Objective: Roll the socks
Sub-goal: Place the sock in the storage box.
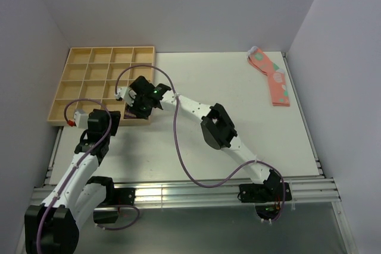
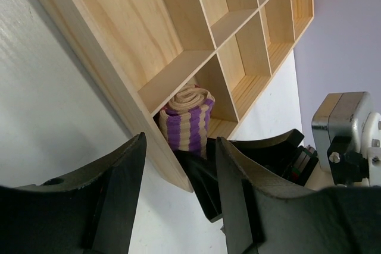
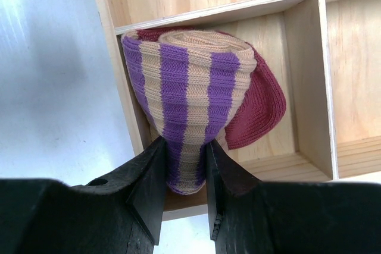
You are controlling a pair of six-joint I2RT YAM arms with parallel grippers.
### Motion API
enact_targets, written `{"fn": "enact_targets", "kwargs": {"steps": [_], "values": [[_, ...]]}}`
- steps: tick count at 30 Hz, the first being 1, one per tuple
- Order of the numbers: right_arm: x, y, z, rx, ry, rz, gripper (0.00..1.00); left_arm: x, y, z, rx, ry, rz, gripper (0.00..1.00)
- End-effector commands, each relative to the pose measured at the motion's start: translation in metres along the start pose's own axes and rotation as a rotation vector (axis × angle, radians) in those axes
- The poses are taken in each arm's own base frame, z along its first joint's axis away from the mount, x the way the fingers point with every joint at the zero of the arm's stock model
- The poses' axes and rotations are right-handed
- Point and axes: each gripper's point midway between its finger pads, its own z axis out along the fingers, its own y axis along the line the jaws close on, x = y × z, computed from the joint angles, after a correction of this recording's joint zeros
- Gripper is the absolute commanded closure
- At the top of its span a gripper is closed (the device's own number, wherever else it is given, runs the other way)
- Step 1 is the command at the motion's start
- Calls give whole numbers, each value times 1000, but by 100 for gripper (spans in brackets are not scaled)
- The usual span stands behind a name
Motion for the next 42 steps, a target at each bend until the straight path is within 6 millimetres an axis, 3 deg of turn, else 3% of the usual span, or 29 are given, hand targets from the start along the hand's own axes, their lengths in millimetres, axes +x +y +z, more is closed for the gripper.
{"fn": "enact_targets", "kwargs": {"steps": [1,8,14,33,36,42], "values": [[73,33,14,-93,260,6,69,-3,-5,-5,27,-5,6,44],[68,28,11,-35,251,-16,66,-1,-8,-3,30,6,14,44],[71,31,14,-27,239,11,55,-1,-7,-2,33,4,7,44],[27,27,-18,-48,89,59,50,4,-9,9,25,18,17,44],[26,27,-19,-56,80,66,50,9,-8,13,31,38,24,49],[30,28,-14,-60,90,71,50,17,-12,24,59,58,29,69]]}}
